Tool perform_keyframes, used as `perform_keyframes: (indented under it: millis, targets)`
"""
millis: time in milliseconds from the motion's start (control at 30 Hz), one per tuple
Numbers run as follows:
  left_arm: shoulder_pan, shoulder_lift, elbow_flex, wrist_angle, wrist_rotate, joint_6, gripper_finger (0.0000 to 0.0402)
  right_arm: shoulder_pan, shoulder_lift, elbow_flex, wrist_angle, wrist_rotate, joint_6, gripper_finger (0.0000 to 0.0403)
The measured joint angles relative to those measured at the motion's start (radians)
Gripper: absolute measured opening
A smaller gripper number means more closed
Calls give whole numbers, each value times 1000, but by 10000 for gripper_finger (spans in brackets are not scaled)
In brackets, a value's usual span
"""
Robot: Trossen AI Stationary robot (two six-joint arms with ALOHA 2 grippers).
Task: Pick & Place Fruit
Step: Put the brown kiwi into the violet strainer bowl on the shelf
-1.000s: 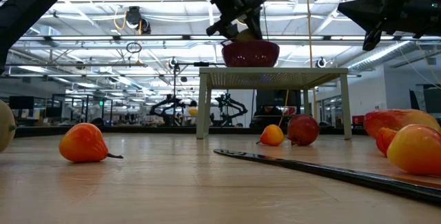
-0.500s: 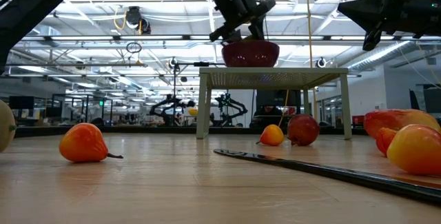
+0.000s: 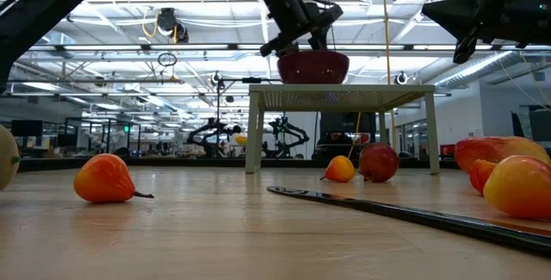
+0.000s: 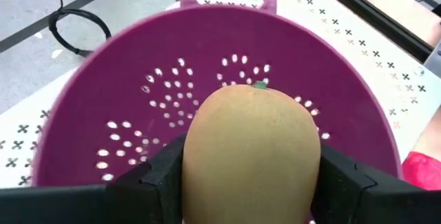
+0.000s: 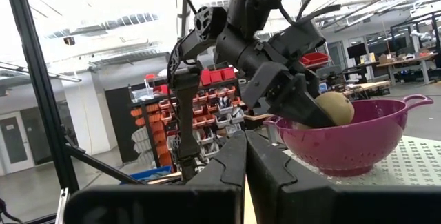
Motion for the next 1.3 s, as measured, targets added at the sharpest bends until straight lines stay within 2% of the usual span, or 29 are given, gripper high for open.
perform_keyframes:
  millis: [600,867,1167,1300]
  targets:
    - [14,0,0,0,12,1,224,0,0,0,0,0,0,0]
    - [17,0,0,0,12,0,247,0,0,0,0,0,0,0]
    - [18,0,0,0,20,8,240,0,0,0,0,0,0,0]
    - [20,0,0,0,45,30,252,0,0,0,0,0,0,0]
